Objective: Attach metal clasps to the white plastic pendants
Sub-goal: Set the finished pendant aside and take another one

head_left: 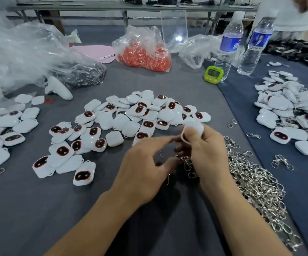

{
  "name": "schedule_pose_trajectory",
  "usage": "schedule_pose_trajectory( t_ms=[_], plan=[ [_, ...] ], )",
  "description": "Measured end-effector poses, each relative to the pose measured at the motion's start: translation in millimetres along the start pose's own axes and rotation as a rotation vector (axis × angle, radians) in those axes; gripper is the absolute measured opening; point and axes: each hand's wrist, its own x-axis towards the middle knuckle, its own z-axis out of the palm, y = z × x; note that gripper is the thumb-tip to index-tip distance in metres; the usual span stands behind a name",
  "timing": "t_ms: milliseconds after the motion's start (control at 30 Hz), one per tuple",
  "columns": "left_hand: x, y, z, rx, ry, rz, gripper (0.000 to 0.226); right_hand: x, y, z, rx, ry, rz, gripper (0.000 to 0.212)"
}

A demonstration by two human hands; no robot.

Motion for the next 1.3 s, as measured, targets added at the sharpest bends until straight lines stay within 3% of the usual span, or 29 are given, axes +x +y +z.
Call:
schedule_pose_trajectory(
  t_ms=[100,167,267,467,533,600,667,733,833,967,1133,1300],
  plan=[
    [-3,4,13,0.241,-0.164,0.065,0.051,7,0,-7,0.053,0.092,0.007,0.02],
    [-2,5,13,0.187,-0.173,0.028,0.033,8,2,-8,0.04,0.085,0.014,0.013],
    [1,-1,6,0.097,-0.172,-0.026,0.015,5,6,-7,-0.128,0.024,-0.036,0.011],
    [-1,-8,-15,0.13,-0.022,-0.124,0.021,0,10,-8,-0.364,-0.001,-0.173,0.021],
    [-1,-11,-25,0.133,-0.184,-0.142,0.03,2,11,-9,-0.346,0.012,-0.161,0.019],
    [1,-12,-32,0.09,-0.376,-0.149,0.026,3,10,-8,-0.326,0.013,-0.154,0.017],
    [3,-13,-34,0.044,-0.426,-0.159,0.021,1,9,-7,-0.306,-0.018,-0.162,0.018],
    [3,-12,-30,0.013,-0.4,-0.167,0.018,-1,8,-5,-0.306,-0.066,-0.168,0.016],
    [-2,-10,-19,-0.05,-0.219,-0.221,0.015,-3,7,-3,-0.326,-0.112,-0.167,0.011],
    [-1,-6,-11,-0.33,-0.035,-0.365,0.014,-8,5,2,-0.289,-0.219,-0.11,0.01],
    [1,-9,-15,-0.402,-0.01,-0.389,0.022,-11,3,3,-0.246,-0.337,-0.044,0.008],
    [1,-10,-15,-0.354,-0.052,-0.372,0.036,-12,4,0,-0.312,-0.267,-0.11,0.011]
  ],
)
